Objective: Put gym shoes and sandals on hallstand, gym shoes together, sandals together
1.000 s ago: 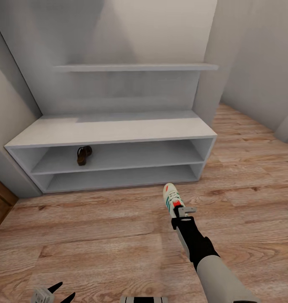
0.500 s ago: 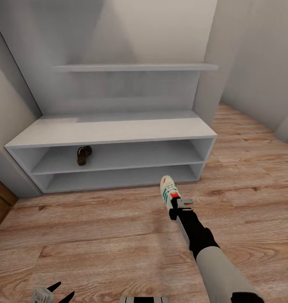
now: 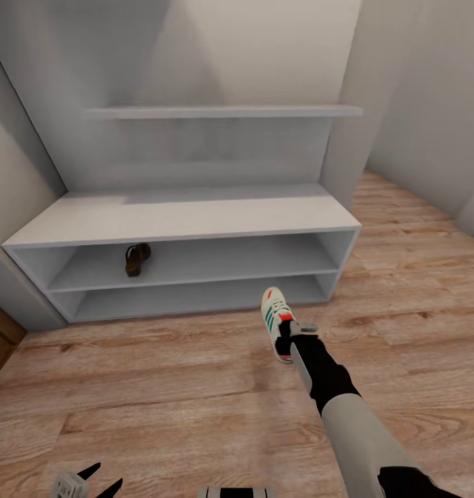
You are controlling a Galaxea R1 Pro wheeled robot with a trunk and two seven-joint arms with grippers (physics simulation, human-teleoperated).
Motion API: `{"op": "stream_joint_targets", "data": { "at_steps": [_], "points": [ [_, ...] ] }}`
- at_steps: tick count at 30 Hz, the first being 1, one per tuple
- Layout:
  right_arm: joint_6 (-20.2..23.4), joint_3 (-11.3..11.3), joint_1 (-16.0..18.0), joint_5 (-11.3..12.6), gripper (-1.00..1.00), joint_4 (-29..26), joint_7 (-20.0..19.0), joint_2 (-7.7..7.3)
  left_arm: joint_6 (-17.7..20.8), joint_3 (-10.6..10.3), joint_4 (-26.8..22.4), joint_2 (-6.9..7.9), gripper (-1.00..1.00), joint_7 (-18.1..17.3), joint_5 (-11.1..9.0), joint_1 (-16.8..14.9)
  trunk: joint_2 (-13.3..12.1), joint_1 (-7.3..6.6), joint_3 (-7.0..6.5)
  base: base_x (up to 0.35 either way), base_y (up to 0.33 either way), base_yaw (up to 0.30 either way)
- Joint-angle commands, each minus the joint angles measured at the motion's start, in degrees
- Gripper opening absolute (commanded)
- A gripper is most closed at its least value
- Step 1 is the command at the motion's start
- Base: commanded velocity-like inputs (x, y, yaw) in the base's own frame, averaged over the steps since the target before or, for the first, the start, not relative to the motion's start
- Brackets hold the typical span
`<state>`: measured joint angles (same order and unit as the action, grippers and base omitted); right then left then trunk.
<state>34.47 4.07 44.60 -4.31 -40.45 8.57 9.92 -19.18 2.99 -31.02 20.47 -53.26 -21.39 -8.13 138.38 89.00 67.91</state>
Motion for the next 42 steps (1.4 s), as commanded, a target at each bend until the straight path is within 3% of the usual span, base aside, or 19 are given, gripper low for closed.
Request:
{"op": "stream_joint_targets", "data": {
  "at_steps": [1, 24, 42],
  "points": [
    [0.29, 0.23, 0.03, -0.42, -1.0, -0.08, -0.13, 0.07, -0.16, 0.0, 0.08, 0.01, 1.0, -0.27, -0.23, -0.04, 0.02, 0.02, 0.05, 0.29, 0.106, 0.0],
    [0.27, 0.22, 0.05, -0.43, -1.0, -0.06, -0.22, 0.07, -0.16, 0.17, 0.08, 0.09, 1.0, -0.45, -0.32, -0.04, 0.02, 0.02, 0.05, 0.284, 0.196, 0.0],
    [0.26, 0.23, 0.05, -0.42, -1.0, -0.06, -0.22, 0.07, -0.16, 0.01, 0.08, 0.03, 1.0, -0.45, -0.24, -0.04, 0.02, 0.02, 0.05, 0.323, 0.089, 0.0]
  ]
}}
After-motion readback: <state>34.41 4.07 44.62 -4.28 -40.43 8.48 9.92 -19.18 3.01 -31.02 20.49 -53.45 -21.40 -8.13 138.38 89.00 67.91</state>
